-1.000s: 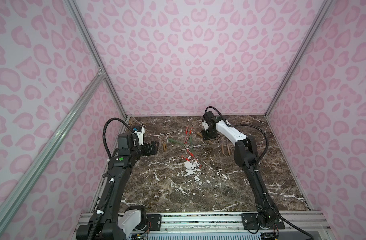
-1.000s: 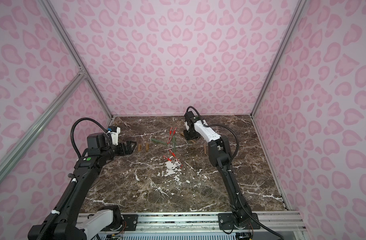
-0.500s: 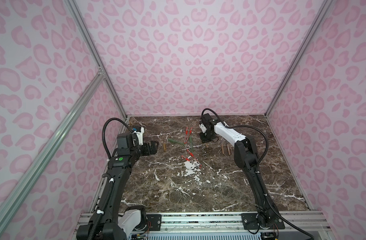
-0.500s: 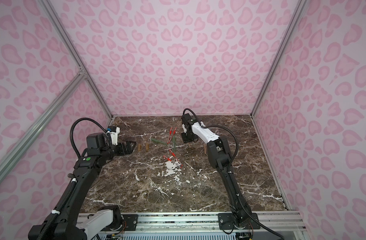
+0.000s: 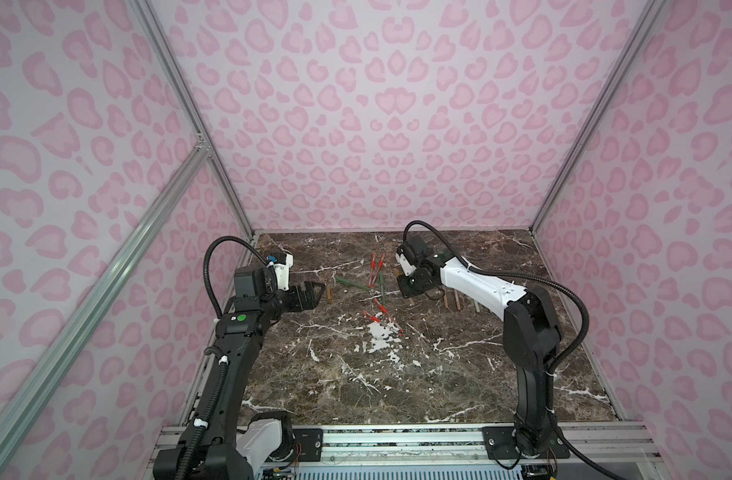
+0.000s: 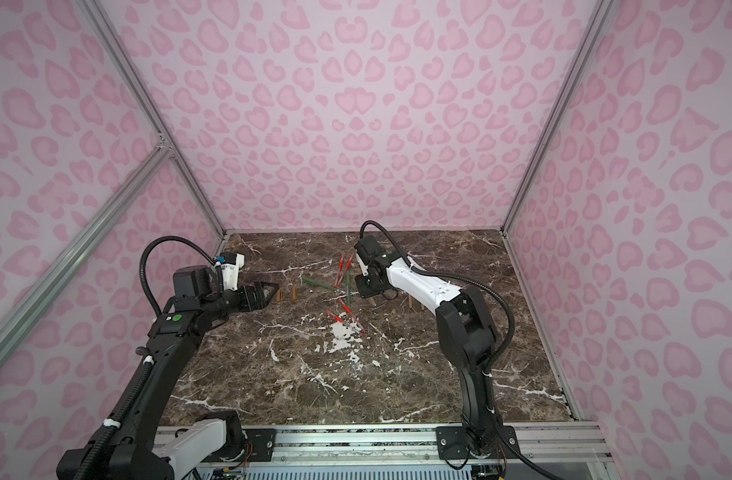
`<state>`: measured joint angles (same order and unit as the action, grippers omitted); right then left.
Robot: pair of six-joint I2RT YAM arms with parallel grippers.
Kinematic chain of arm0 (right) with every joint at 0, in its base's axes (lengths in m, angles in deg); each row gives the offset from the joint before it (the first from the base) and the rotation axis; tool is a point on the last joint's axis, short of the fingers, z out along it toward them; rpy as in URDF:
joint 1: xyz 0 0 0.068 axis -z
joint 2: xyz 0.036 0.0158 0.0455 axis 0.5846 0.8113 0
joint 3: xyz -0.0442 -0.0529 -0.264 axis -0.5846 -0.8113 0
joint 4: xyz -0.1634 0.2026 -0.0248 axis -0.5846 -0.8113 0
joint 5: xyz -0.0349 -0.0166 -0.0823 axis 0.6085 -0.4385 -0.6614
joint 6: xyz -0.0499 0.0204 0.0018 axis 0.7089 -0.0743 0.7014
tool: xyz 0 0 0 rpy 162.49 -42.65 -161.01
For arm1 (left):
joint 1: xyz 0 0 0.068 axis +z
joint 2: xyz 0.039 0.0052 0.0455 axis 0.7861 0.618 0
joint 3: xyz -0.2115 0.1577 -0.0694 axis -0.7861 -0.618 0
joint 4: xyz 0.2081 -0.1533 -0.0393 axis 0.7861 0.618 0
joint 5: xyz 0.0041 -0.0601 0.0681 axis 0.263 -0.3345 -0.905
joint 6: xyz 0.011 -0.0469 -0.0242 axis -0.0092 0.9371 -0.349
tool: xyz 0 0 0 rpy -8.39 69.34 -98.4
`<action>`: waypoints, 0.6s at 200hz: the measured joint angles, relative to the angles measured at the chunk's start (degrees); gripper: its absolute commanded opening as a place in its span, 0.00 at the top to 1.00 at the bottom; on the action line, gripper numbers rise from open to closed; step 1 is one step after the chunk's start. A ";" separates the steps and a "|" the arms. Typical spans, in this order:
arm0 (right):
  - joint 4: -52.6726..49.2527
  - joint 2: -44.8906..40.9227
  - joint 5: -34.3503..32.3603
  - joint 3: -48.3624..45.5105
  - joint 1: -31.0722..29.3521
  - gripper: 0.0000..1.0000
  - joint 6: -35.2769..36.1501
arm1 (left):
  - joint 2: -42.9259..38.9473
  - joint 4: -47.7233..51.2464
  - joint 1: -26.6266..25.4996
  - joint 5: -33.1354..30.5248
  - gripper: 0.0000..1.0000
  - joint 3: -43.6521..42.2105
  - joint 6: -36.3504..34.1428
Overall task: Open the pen caps
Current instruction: 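Lift the tan pen toward the left gripper while the left gripper grasps its cap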
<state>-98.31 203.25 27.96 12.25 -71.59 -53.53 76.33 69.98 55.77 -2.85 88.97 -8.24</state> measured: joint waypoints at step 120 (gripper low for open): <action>18.56 -10.73 2.91 -8.70 -17.88 1.00 -12.00 | 4.44 -9.64 -5.84 13.05 0.17 -2.86 11.52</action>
<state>-79.76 192.52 30.87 3.55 -89.47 -65.53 80.77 60.34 49.94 10.20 86.11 3.28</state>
